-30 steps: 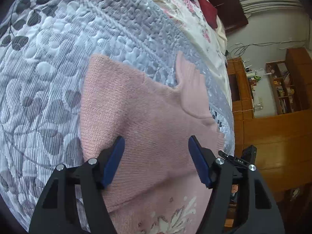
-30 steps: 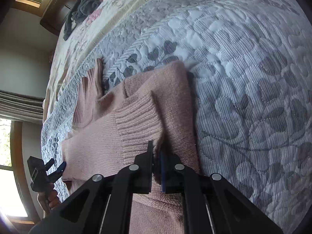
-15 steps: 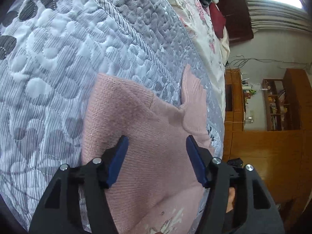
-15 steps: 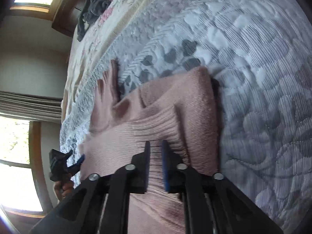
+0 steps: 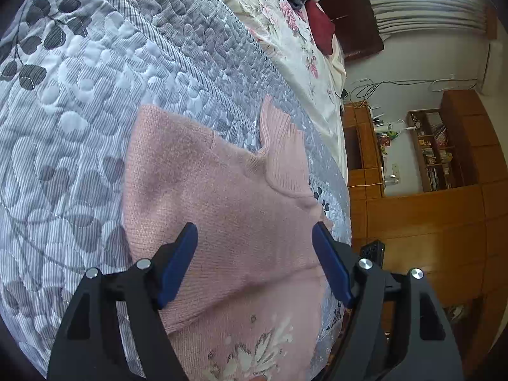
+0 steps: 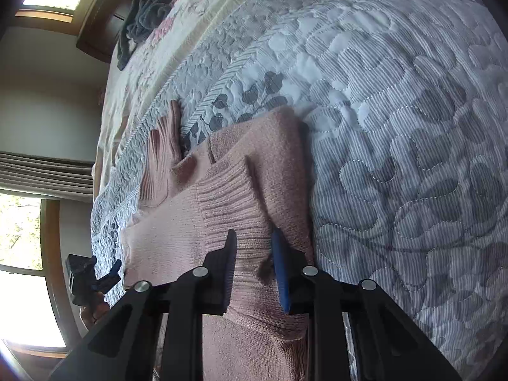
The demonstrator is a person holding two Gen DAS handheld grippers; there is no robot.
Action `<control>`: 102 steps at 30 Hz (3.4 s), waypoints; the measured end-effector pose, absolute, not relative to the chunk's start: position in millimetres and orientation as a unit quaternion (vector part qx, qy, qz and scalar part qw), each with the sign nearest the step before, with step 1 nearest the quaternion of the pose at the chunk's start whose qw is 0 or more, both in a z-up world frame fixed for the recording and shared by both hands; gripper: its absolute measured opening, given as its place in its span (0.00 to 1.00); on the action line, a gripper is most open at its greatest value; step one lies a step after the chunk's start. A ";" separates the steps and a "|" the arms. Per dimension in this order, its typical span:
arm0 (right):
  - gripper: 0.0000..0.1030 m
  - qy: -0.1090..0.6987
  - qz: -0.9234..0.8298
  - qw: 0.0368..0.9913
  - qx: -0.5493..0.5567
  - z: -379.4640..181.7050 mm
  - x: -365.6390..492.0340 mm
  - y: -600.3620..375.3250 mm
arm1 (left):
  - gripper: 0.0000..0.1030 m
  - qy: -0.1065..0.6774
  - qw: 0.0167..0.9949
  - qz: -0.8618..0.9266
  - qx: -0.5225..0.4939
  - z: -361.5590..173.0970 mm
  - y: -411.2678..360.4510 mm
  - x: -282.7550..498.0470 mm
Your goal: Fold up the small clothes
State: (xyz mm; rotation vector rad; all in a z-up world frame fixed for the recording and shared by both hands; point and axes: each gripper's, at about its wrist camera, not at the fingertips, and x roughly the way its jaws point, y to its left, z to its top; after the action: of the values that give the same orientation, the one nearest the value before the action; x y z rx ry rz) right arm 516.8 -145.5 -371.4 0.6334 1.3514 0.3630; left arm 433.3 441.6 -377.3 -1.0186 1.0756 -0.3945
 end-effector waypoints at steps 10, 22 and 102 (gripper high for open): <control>0.00 0.593 0.150 0.744 0.270 -356.3 514.5 -152.0 | 0.71 0.483 0.718 -0.180 -0.467 -378.6 446.2 430.4; 0.29 0.579 0.248 0.704 0.329 -346.1 525.1 -115.5 | 0.71 0.474 0.697 -0.209 -0.496 -383.2 440.2 446.5; 0.21 0.611 0.321 0.697 0.191 -370.4 450.7 20.9 | 0.20 0.579 0.717 -0.303 -0.242 -379.0 283.6 437.8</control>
State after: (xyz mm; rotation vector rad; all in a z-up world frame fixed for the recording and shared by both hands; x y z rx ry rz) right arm 450.7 20.9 -370.4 0.4260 1.3633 0.7164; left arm 437.8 283.6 -379.0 -0.5358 1.2808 -0.6697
